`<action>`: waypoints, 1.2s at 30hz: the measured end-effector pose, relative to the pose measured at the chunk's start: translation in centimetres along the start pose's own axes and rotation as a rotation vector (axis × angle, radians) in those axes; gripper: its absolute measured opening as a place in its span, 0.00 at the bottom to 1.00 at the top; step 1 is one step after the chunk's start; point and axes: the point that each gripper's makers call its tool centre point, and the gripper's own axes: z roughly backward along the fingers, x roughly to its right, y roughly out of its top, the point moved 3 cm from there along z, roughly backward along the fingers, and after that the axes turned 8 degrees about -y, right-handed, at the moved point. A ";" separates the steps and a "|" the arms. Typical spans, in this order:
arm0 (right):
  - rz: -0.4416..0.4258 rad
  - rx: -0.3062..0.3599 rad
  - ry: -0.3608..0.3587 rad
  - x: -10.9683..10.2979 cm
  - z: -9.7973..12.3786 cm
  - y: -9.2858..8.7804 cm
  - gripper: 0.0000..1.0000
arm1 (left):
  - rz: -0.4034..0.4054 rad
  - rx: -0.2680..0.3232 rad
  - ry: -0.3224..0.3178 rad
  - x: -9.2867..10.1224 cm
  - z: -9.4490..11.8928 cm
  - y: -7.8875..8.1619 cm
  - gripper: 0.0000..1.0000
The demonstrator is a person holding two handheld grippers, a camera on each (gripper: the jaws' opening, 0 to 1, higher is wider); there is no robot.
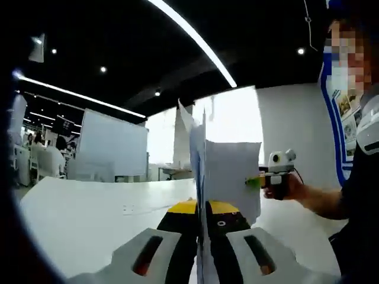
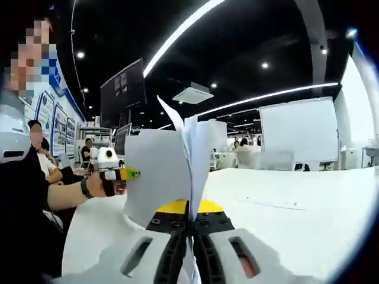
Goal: Organize the stack of printing papers by aligning and flattening the scattered papers on the table
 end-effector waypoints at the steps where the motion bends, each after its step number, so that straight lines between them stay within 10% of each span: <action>1: -0.002 -0.001 -0.002 0.1 0.1 -0.1 0.00 | 0.011 -0.008 -0.004 0.0 0.0 -0.4 0.10; 16: 0.013 -0.044 -0.019 1.4 1.2 -1.4 0.22 | 0.052 -0.047 -0.009 -0.4 1.9 -1.0 0.22; 36: -0.076 0.012 -0.032 2.4 2.4 -1.1 0.22 | 0.082 -0.022 -0.017 -0.8 0.5 -0.3 0.22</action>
